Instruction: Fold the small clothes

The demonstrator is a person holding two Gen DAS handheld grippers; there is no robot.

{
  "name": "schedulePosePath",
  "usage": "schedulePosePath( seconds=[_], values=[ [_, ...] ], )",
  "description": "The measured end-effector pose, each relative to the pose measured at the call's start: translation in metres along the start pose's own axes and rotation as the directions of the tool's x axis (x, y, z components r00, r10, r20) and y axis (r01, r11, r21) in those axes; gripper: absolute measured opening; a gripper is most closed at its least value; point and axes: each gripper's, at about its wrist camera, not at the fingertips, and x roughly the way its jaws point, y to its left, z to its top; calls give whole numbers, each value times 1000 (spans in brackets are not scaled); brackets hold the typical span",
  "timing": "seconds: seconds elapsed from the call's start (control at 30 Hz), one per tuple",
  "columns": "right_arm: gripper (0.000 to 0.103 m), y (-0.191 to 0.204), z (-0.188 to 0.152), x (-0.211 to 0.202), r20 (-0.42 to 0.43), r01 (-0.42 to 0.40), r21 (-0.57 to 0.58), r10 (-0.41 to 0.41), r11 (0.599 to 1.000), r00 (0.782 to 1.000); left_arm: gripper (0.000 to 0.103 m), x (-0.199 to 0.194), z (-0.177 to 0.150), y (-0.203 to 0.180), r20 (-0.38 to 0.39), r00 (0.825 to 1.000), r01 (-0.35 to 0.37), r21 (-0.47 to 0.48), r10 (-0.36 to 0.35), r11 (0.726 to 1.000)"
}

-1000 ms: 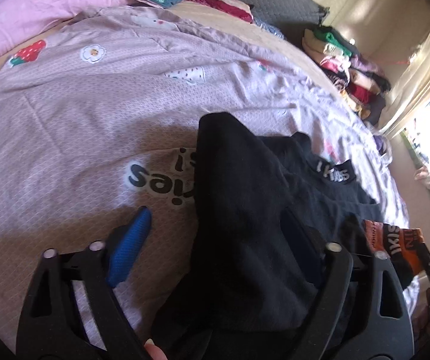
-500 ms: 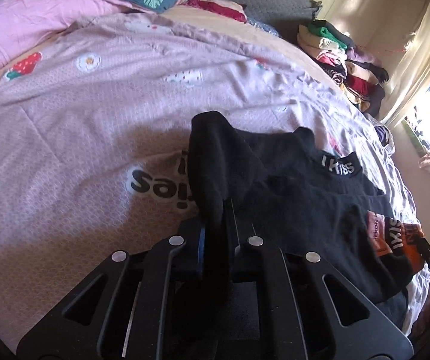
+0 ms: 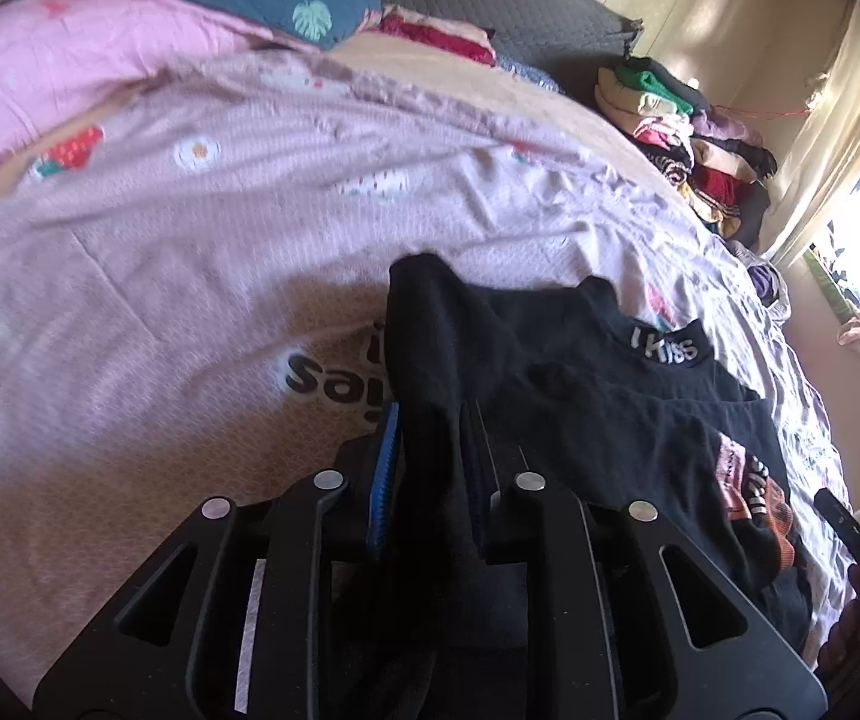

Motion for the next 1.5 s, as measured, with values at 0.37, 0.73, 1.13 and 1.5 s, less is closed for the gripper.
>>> schedulePosePath(
  seconds=[0.37,0.73,1.13,1.5],
  values=[
    [11,40,-7,4,-39,-79,-87,75,993,996,32,-10,-6,-32,-35,993,112,49,-111,992],
    [32,64,-15,2,-30,-113,-150,109,982,994,50,19,-36,-58,-146,985,107,139,-87,984],
    [52,76,-24,17,-83,-124,-187,110,974,990,51,21,-40,-58,-147,986,99,172,-74,980],
    [57,74,-38,40,-184,-51,-228,9,972,983,51,21,-40,-59,-148,986,98,174,-72,980]
  ],
)
